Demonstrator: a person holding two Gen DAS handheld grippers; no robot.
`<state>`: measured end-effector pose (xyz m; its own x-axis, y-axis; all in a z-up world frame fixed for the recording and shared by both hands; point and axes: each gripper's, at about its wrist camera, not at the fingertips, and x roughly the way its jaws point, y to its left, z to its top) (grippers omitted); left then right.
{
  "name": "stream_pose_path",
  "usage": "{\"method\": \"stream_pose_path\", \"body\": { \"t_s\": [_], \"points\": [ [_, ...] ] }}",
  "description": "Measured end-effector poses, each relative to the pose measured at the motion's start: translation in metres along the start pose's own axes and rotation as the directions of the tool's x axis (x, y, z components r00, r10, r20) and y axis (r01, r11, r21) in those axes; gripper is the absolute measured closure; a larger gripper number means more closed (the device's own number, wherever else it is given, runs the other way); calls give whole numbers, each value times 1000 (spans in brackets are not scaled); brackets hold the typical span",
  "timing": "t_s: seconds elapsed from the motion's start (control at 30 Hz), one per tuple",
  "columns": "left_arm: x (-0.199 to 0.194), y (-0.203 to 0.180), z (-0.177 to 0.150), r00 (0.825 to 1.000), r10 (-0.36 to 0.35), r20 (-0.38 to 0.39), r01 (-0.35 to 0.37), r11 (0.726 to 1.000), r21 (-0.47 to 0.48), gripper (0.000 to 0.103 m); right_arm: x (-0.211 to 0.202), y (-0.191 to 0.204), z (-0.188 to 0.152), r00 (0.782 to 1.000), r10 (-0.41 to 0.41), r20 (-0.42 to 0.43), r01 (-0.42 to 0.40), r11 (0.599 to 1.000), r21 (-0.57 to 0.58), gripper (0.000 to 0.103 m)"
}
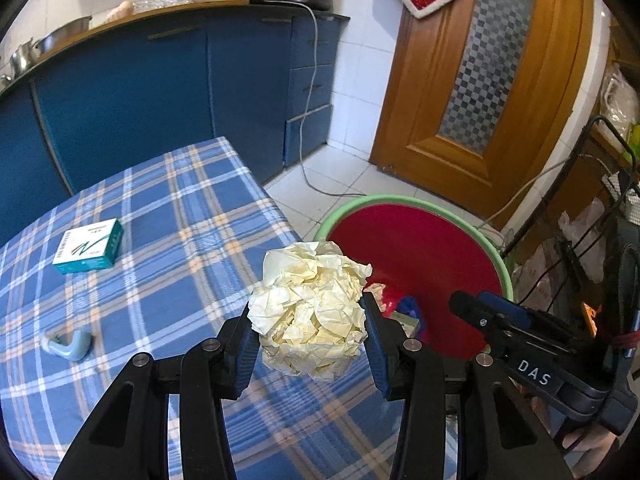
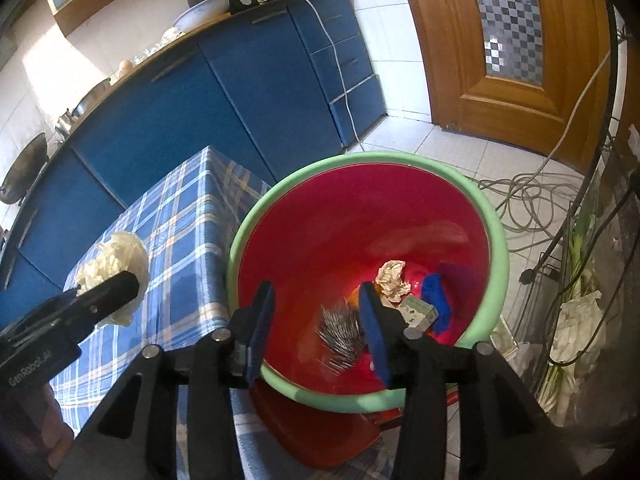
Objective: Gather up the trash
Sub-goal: 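Open the right tool to drop the scrubber, then the left tool drops the tissue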
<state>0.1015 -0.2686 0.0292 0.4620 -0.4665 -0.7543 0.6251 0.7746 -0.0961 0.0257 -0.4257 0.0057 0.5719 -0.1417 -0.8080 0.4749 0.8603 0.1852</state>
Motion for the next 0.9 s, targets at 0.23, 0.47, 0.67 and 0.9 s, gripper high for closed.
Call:
{"method": "stream_pose_path", "body": {
  "t_s": [0.23,0.47,0.67,0.9],
  "points": [
    [12,-15,3,1000,-17,-19,17,999,38,55,-7,-10,1,1000,-4,22,3,1000,29,47],
    [26,-29,9,999,-30,-38,33,997,71,53,-11,-18,-2,1000,-20,21,19,999,43,46],
    [29,-35,10,998,-43,-44,47,996,81,45,-13,-22,-3,999,-25,23,23,998,51,44],
    [24,-34,10,999,-41,-33,43,996,73,44,-15,-21,-4,999,-25,24,24,998,53,44]
  ]
}}
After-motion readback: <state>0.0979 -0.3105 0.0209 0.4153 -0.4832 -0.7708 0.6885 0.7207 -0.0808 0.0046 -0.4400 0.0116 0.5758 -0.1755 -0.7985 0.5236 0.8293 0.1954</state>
